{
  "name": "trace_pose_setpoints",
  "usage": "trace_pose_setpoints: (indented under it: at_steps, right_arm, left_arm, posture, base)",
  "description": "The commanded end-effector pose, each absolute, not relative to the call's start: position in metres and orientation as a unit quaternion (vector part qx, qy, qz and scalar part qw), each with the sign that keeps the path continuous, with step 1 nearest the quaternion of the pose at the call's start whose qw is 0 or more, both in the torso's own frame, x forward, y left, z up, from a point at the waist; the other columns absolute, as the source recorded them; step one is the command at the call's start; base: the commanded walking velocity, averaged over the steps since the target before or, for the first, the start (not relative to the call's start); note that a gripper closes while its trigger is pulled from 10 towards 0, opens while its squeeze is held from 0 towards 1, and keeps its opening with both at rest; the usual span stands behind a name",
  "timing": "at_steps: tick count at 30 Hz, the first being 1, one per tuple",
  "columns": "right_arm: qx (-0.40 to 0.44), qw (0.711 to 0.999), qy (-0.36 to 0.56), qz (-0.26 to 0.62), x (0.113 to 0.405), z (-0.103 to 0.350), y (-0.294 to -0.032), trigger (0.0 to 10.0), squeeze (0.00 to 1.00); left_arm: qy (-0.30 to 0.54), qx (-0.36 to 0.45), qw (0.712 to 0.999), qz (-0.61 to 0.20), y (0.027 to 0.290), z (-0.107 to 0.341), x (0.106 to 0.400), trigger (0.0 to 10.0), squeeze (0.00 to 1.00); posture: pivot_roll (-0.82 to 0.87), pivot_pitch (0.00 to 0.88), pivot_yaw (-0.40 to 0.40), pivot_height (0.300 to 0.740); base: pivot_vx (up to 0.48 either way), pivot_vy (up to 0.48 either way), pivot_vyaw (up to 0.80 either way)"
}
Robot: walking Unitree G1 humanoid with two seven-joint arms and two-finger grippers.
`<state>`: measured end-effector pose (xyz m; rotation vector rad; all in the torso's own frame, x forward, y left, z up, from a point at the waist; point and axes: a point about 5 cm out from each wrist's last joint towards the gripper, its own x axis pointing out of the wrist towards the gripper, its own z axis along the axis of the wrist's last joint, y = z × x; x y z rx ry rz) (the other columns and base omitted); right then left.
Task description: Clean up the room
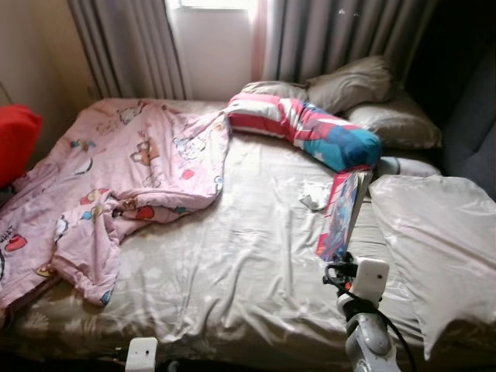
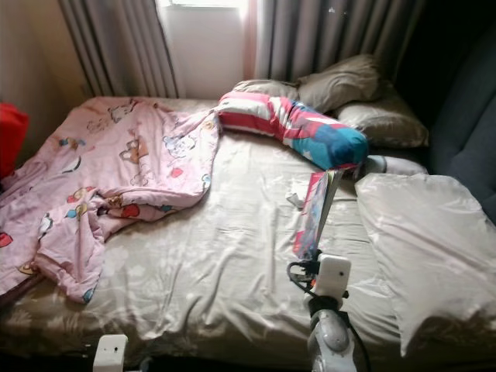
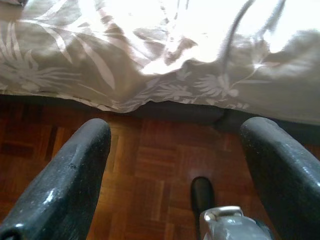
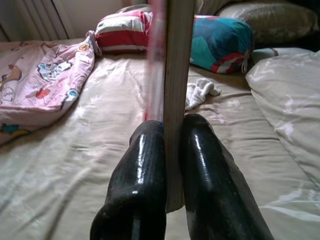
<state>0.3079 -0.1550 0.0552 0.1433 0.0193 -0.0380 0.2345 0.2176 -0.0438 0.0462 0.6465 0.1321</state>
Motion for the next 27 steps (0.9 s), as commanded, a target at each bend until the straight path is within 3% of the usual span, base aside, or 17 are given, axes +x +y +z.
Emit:
trace_pose_setpoints:
  at_steps: [1, 6, 27]
  right_arm:
    - [0.068, 0.997, -0.009, -0.025, 0.3101, 0.0630, -0.1618, 10.0, 0.00]
    - [0.068, 0.997, -0.006, -0.024, 0.3099, 0.0622, -0.1611, 10.0, 0.00]
    - [0.072, 0.997, 0.005, -0.026, 0.3096, 0.0592, -0.1611, 10.0, 0.00]
  left_arm:
    - [0.330, 0.025, 0.942, 0.055, 0.2115, -0.0492, 0.2290, 10.0, 0.00]
    - [0.329, 0.025, 0.942, 0.054, 0.2112, -0.0489, 0.2296, 10.0, 0.00]
    - [0.328, 0.016, 0.944, 0.042, 0.2077, -0.0497, 0.2289, 10.0, 0.00]
  posture:
    - [-0.03, 0.154, -0.002, 0.729]
    - [-0.03, 0.171, -0.002, 0.729]
    - [-0.03, 0.171, -0.003, 0.729]
  base:
    - [0.000, -0.326, 0.00]
    - [0.000, -0.285, 0.00]
    - [0.000, 0.000, 0.00]
